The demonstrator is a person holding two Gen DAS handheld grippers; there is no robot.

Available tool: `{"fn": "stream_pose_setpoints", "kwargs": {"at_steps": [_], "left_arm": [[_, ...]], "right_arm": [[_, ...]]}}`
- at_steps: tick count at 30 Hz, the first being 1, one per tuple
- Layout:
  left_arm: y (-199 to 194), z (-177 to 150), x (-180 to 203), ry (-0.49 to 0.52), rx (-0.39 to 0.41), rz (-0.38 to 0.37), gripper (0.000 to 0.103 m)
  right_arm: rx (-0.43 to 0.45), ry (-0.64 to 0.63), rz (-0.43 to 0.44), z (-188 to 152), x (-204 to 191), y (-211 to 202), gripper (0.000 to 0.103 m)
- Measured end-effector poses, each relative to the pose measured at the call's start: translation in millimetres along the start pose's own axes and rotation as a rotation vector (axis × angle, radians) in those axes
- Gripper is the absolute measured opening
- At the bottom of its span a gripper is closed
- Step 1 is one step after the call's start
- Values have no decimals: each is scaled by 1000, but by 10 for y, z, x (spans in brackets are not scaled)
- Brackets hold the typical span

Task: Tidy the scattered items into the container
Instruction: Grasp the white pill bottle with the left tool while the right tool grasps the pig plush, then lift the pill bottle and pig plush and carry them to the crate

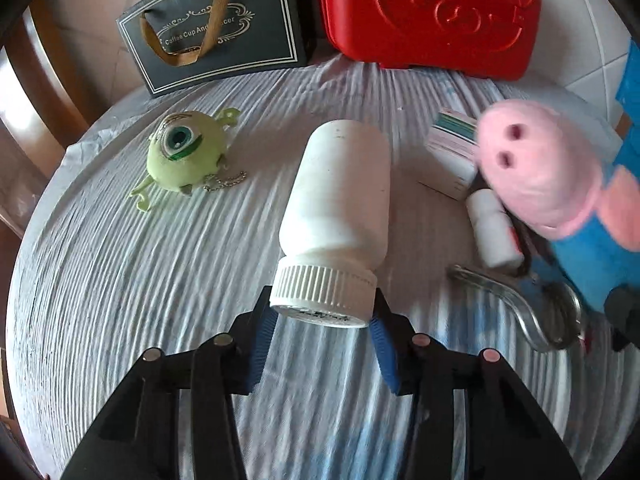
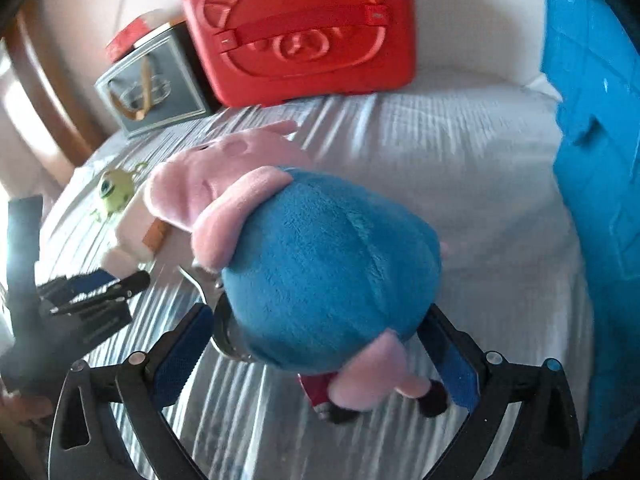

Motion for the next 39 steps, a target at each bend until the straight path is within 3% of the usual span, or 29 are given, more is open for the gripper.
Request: {"fn": "stream_pose_setpoints", "kwargs": {"at_steps": [7,12,15,17,19,26,28,30,33,39], "left_arm": [[119,93,85,7,0,-12,45],[159,75,174,8,41,-33,44],[147,53,217,16,67,-23,44],[103,31,238,14,84,-21,44],[8,6,258,20,107,-22,44],[-393,-6,233,13,159,-55,44],[-462,-54,227,15,161,-61,44],[-479,-115,212,14,155,-59,44],[-381,-149,135,0,132,-48,44],[-213,-194,84,-14,102,-49,44]], "right_arm": [[6,-49,-125,102,72,218,103],[34,-69,-173,144,152,359,103],[56,-57,-158,145,221,422,103],[41,-15,-122,136,258,465,97],[53,8,-115,132,236,406,89],[56,47,7,41,-30,61,83],[27,27,71,-68,-169,-30,86],[45,-8,88,-137,-256,-98,103],[88,-59,-11,-108,-265,-140,103],[93,-55,-41,27,-156,55,103]]}}
Point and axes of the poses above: each gripper's, at about its wrist camera, not at the fingertips, and y roughly the way its jaws point, x to its right, z to its top, the point moved 3 cm from there along y, roughly the way its jaws point, and after that the axes turned 7 degrees about -y, right-handed, at the moved point
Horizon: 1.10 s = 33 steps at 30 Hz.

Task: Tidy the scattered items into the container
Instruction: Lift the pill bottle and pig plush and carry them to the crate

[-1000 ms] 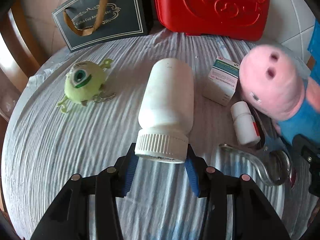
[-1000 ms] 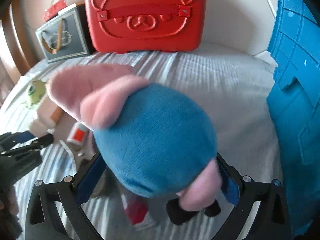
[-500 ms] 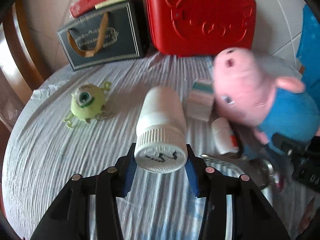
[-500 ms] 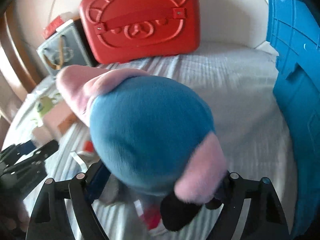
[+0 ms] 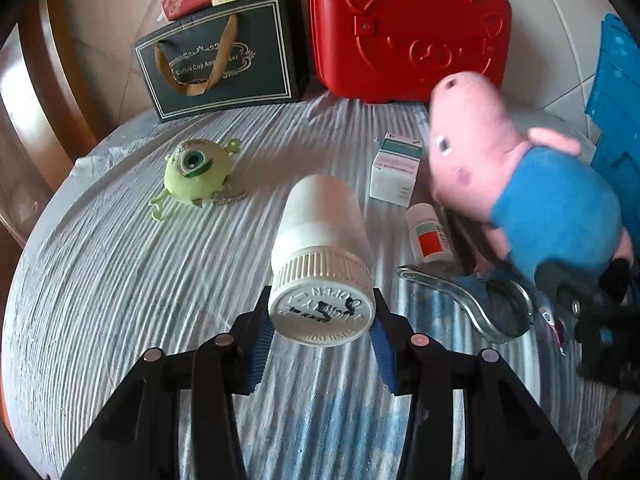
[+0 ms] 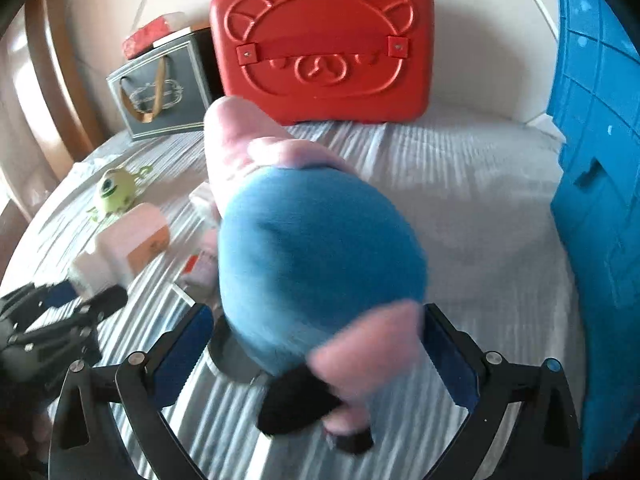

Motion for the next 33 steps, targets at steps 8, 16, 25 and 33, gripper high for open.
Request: {"fn": "stream_pose_setpoints", "kwargs": {"at_steps": [8,16,25,33], "left_arm": [[329,35,-13,-28,-24,7,44],[-45,177,114,0,84,4,43],[-1073,144,146,-6,244,-8,43],[-2151,39,58,-29,360,-46,43]], "right_arm": [[-2,53,35,93,168,437,103],[90,72,13,170,90,97,85],[198,30,-6,137,-160,-837,85],[320,-13,-65,131,-435,-1996,85]]}}
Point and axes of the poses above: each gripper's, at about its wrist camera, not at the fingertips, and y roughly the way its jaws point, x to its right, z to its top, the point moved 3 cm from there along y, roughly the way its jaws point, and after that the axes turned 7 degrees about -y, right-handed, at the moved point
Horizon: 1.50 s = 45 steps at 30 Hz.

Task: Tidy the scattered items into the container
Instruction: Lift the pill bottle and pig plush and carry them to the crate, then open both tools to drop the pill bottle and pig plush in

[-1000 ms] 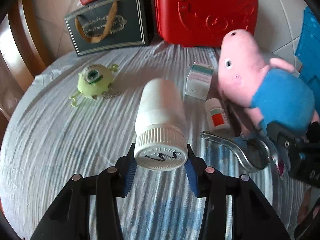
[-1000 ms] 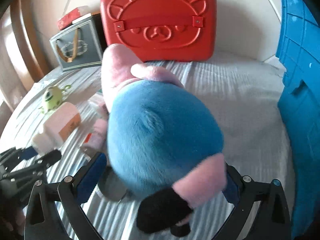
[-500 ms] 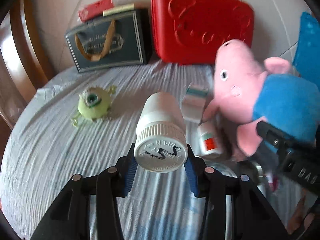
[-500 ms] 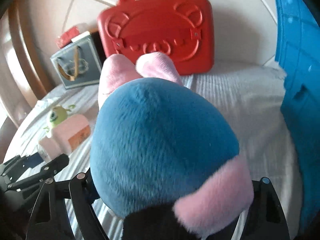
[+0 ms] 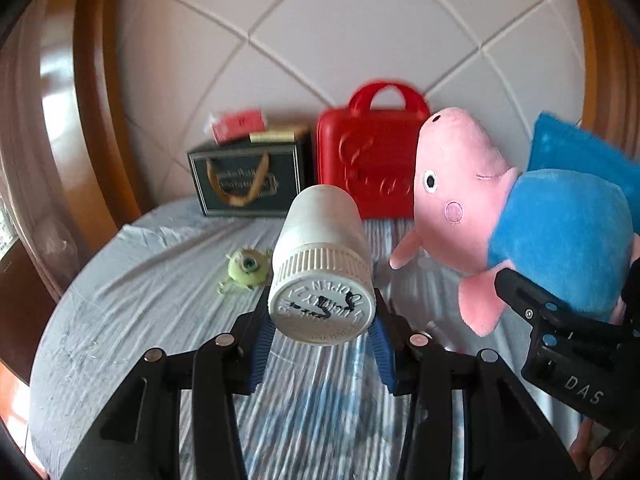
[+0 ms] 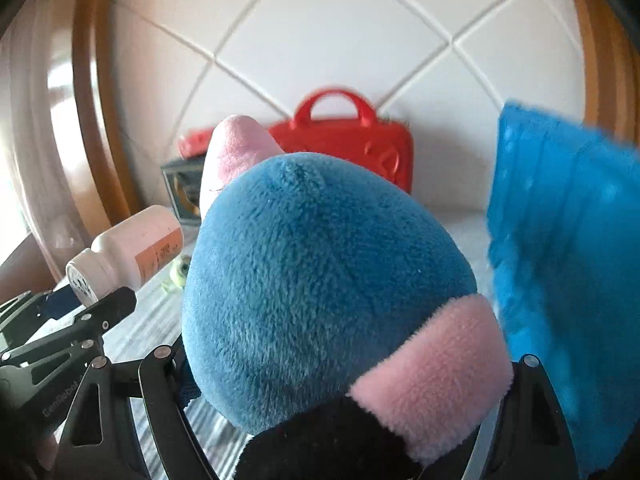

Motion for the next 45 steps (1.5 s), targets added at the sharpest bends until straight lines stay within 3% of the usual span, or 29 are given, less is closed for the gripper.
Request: {"fn": "stream_pose_setpoints", "kwargs": {"at_steps": [9,15,21,28,33,36,40,45], "left_arm": [[-920,185,4,21,107,-124,43],[-1467,286,264,42,185,-236,43],[-1916,344,944,84,247,-367,43],[-2304,222,2119,96,301,-476,43],[-2397,-23,3140,93,223,-483,43],[-2342,-207,3642,117,146,-455,43],[-2238,-382,4103,169,59,-415,43],[-2064,-584,4403,193,-77,-388,43]], "right_arm": [[105,-13,-123,260,-228,-1191,85],[160,18,-229,333,-17,-1986,85],[229,54,-365,316,558,-2712,85],[248,74,-488,-9,1751,-3378,86],[186,50,-517,-311,2703,-3519,86],[117,56,-501,-475,3205,-3350,86],[15,88,-473,-766,3635,-3112,86],[-102,138,-407,-1057,4165,-2917,86]]}}
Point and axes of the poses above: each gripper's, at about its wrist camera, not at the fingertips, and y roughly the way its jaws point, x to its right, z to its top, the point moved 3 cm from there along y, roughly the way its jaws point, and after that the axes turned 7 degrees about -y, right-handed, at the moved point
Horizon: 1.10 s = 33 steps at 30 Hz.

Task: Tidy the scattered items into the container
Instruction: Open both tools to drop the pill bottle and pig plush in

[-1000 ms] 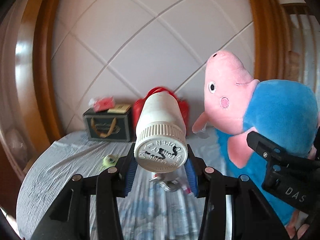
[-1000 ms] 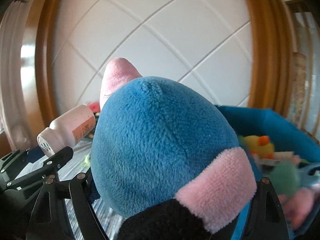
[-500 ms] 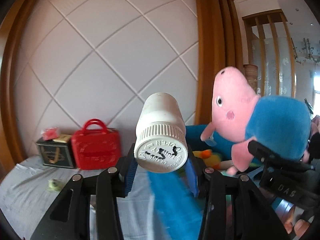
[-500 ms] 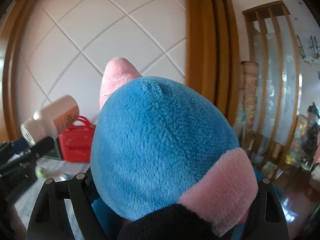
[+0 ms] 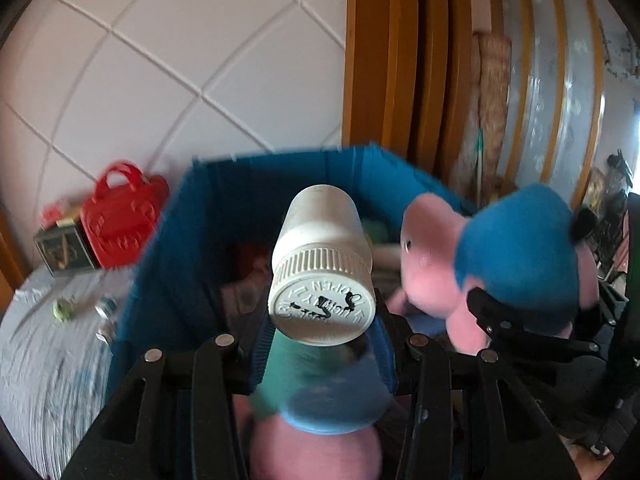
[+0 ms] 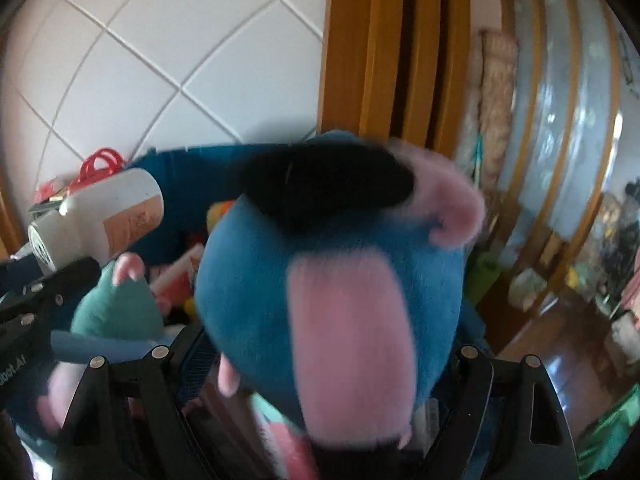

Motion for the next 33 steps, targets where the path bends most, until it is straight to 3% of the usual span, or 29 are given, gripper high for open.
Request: {"fn": "stream_pose_setpoints", "kwargs": {"at_steps": [5,9,11,13,17,24,33], "left_arm": [[63,-96,93,3,-32,44,43],[30,-154,166,8,-36,85,47],[-25,-157,148,3,-23,104,68],[-97,-156,117,-4,-1,114,80],[-278,-162,51,-21,36,95,81],[-645,-235,-191,-54,93,140,83],[-1106,-292,-907,-130,159,223,83]], "right_arm": [[-41,-35,49,-53,-83,35,83],[-40,-44,35,-80,-81,-36,99],[-32,-42,29,-60,-82,-106,103],[-24,-34,33,-65,-20,-165,103],[-13,-30,32,-45,35,-273,103],[46,-22,58,-43,-43,-531,103],[139,-63,148,99,-655,-880,103]]}}
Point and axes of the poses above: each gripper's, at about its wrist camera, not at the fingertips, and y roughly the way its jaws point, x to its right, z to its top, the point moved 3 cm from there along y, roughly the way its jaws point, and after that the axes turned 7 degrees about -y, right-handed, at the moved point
